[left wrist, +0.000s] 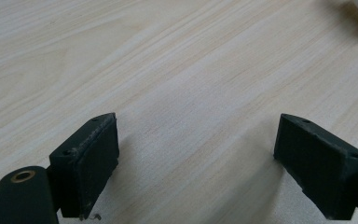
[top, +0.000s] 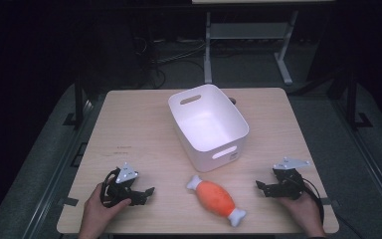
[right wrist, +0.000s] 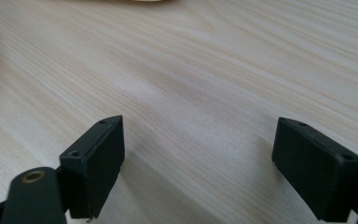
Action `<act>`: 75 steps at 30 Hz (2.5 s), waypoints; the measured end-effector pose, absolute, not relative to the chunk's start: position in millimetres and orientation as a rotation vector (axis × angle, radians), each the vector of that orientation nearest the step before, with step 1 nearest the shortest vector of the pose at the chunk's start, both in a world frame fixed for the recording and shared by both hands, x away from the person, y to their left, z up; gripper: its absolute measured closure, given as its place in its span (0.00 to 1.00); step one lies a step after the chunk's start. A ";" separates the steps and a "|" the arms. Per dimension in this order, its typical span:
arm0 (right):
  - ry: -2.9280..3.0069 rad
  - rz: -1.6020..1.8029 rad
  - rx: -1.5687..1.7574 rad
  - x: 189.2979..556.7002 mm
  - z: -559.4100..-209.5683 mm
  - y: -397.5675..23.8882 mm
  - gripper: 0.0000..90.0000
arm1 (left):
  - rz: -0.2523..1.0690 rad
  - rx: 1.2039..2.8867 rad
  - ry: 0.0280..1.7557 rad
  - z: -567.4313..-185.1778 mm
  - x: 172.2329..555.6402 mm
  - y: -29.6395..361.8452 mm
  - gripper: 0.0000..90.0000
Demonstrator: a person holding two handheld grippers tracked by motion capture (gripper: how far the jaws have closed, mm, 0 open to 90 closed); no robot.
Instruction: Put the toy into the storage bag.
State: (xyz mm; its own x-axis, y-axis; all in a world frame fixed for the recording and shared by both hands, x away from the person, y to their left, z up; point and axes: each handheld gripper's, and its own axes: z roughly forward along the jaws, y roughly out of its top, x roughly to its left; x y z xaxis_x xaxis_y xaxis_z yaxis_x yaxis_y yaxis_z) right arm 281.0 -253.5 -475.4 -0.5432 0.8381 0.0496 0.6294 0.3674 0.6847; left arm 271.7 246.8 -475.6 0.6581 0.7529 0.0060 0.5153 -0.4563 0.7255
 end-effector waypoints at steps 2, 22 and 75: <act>2.328 0.961 1.295 281.2 -474.2 -253.6 0.17 | 0.427 2.159 0.977 -475.7 271.6 246.8 0.14; 2.412 1.001 1.231 283.0 -457.3 -235.4 0.13 | 0.426 2.161 0.976 -475.5 271.1 247.1 0.14; 2.567 1.145 1.008 271.4 -414.3 -168.1 0.10 | 0.426 2.162 0.976 -475.5 271.1 247.1 0.14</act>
